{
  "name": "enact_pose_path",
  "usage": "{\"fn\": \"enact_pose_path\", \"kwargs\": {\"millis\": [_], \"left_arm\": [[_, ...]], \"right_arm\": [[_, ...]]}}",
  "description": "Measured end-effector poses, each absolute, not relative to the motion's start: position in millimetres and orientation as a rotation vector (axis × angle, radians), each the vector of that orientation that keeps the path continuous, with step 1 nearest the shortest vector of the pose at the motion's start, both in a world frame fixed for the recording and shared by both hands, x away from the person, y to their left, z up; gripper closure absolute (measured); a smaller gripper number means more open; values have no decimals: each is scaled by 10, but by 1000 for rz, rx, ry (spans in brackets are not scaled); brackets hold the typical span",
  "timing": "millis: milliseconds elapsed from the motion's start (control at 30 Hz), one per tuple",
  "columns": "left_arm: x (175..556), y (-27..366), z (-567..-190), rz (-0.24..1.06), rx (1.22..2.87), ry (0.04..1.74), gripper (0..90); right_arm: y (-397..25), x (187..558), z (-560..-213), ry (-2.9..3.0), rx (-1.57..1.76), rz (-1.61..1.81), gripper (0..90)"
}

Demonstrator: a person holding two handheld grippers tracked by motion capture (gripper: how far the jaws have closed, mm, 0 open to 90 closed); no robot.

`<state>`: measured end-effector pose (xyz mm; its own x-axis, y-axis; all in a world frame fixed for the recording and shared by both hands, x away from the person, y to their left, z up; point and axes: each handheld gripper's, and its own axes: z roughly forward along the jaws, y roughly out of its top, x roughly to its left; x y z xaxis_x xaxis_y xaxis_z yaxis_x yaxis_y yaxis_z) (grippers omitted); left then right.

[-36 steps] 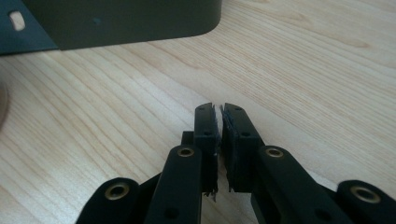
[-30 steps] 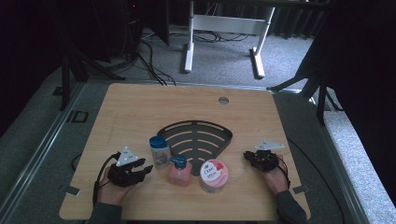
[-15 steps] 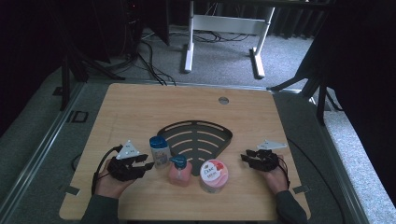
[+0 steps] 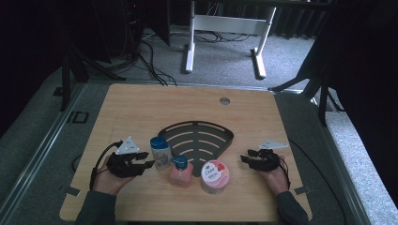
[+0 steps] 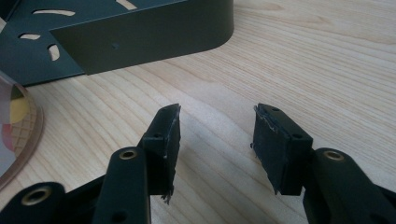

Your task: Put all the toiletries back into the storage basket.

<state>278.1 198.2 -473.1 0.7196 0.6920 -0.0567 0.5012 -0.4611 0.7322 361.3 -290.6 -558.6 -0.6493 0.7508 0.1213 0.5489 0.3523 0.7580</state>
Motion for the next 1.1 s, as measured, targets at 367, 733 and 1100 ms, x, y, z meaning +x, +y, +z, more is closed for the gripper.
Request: {"fn": "enact_pose_path", "kwargs": {"millis": [367, 733, 1100], "left_arm": [[2830, 1968, -4643, 297, 2183, 894, 602], [2890, 1939, -4636, 288, 2231, 902, 515], [2947, 1881, -4565, 280, 2274, 882, 483]], "right_arm": [[-2884, 3618, -5585, 2366, 1162, 1169, 490], [-2881, 3616, -5584, 2367, 1161, 1166, 488], [-2878, 3616, -5584, 2371, 1154, 1164, 473]]}}
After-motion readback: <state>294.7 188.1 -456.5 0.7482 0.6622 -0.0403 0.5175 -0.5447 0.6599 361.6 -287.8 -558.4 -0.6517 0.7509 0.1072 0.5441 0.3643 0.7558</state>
